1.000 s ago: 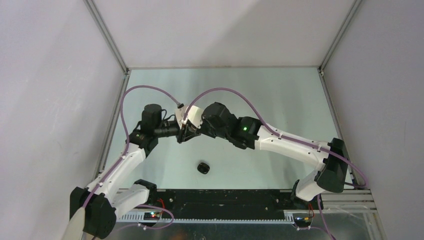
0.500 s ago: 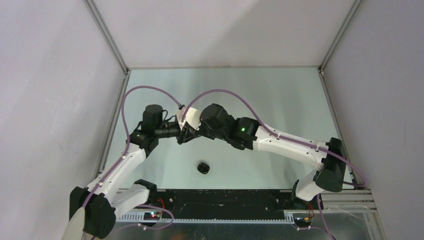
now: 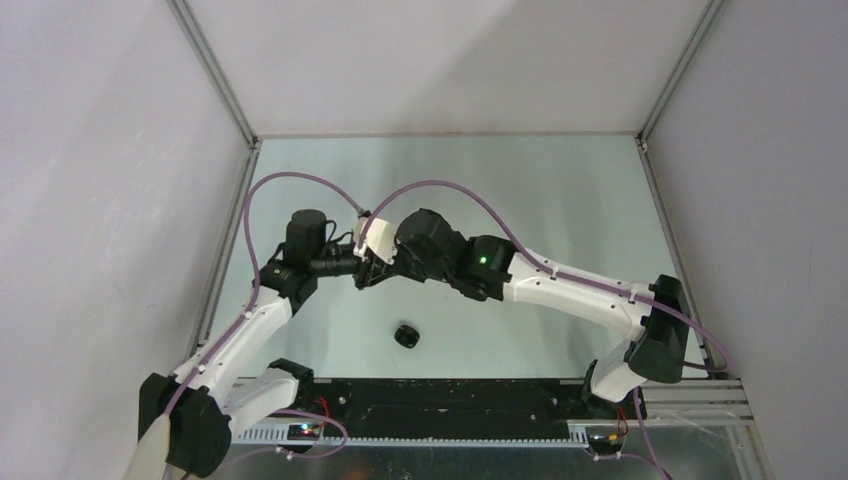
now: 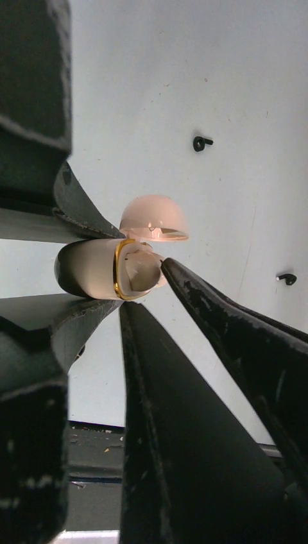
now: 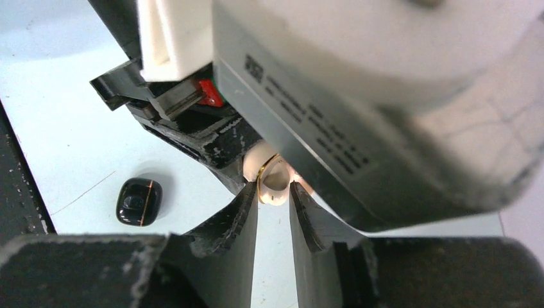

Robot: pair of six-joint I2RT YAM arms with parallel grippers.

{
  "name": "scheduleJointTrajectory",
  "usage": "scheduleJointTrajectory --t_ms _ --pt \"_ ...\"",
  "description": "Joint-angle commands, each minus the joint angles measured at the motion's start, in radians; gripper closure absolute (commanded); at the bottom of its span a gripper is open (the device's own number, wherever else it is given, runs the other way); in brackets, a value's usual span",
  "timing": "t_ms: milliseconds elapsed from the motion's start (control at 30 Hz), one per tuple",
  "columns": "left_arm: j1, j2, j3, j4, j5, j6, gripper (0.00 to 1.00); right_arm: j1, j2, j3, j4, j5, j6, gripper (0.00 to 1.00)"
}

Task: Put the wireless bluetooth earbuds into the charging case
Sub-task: Place the earbud in the charging case, then close the charging case.

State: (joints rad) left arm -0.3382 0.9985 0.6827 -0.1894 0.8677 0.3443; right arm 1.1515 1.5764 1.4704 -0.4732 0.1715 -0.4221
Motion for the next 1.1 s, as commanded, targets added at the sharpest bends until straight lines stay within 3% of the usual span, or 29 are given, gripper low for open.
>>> scheduleJointTrajectory --t_ms 0,233,500,833,967,1067 --pt "-0.008 -0.027 0.007 0.028 0.026 0.021 0.97 0.009 0.002 0.045 0.012 -0.014 0.000 0.69" --pt "-0.007 -0.037 0.007 0.025 0.025 0.029 0.98 -0.002 -0.055 0.047 -0.008 -0.009 -0.025 0.58" --pt "-0.006 -0.050 0.015 0.000 0.032 0.061 0.99 -0.073 -0.171 0.000 -0.044 -0.103 -0.048 0.47" --pt "0.001 -0.073 0.019 -0.040 0.075 0.104 0.98 -0.278 -0.324 -0.095 -0.063 -0.395 -0.029 0.39" --pt "0.001 -0.094 0.023 -0.069 0.094 0.125 0.98 -0.388 -0.345 -0.156 -0.039 -0.581 -0.044 0.33" --pt "0.002 -0.105 0.021 -0.081 0.122 0.139 0.98 -0.426 -0.330 -0.172 -0.019 -0.617 -0.047 0.31"
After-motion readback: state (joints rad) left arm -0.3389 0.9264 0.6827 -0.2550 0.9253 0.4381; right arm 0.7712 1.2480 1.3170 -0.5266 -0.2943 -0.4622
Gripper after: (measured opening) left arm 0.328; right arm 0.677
